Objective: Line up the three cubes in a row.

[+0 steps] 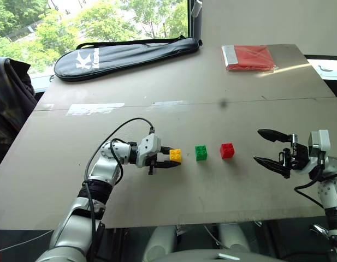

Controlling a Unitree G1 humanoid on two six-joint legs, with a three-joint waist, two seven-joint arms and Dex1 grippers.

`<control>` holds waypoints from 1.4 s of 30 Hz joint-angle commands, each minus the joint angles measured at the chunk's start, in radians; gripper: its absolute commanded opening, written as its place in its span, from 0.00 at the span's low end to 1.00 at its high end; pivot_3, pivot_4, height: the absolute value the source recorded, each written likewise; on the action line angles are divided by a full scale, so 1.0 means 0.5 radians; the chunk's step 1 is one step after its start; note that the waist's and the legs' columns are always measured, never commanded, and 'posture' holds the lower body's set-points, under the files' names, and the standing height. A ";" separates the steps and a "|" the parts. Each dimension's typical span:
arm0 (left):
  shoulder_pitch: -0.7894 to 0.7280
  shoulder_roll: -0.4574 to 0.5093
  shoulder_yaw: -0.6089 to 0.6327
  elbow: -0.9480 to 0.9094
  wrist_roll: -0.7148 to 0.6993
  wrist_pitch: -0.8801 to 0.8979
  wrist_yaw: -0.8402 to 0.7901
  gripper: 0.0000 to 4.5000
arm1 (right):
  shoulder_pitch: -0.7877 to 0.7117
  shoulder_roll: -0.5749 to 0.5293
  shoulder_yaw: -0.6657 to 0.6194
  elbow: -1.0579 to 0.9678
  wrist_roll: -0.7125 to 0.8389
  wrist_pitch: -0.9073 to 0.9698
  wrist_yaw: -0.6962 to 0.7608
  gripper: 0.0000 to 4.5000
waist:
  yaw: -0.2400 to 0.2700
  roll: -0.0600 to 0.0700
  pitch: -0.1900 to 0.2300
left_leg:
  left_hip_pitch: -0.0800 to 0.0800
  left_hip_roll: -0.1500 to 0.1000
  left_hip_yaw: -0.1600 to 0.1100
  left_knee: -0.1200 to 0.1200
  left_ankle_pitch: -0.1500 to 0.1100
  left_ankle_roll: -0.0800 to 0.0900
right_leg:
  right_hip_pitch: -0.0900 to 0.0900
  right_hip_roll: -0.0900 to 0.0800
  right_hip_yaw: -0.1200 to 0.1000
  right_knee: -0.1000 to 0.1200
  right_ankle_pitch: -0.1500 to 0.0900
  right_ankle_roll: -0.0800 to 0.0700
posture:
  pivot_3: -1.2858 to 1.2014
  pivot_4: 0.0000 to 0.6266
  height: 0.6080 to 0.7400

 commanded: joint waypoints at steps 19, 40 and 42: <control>0.020 -0.005 -0.027 0.122 0.082 -0.001 0.065 0.30 | -0.006 -0.043 -0.054 0.031 -0.024 -0.082 0.213 1.00 | 0.004 0.000 0.000 | 0.001 0.000 0.000 0.001 0.001 0.000 | 0.002 0.000 -0.001 0.000 0.001 0.000 | 0.52 0.24 0.94; 0.114 0.009 0.089 -0.039 -0.017 -0.131 0.120 1.00 | -0.035 -0.037 -0.036 0.138 -0.027 -0.146 0.247 1.00 | -0.003 0.002 -0.001 | 0.001 0.001 0.000 0.000 0.001 0.000 | 0.001 0.000 0.000 0.000 0.001 -0.001 | 0.52 0.24 0.94; 0.157 0.035 0.131 -0.180 -0.088 -0.072 0.105 1.00 | -0.008 -0.038 -0.046 0.104 -0.018 -0.141 0.233 1.00 | -0.005 0.001 -0.001 | 0.000 0.001 0.000 0.000 0.001 0.000 | 0.000 0.001 0.000 -0.001 0.001 -0.001 | 0.52 0.24 0.94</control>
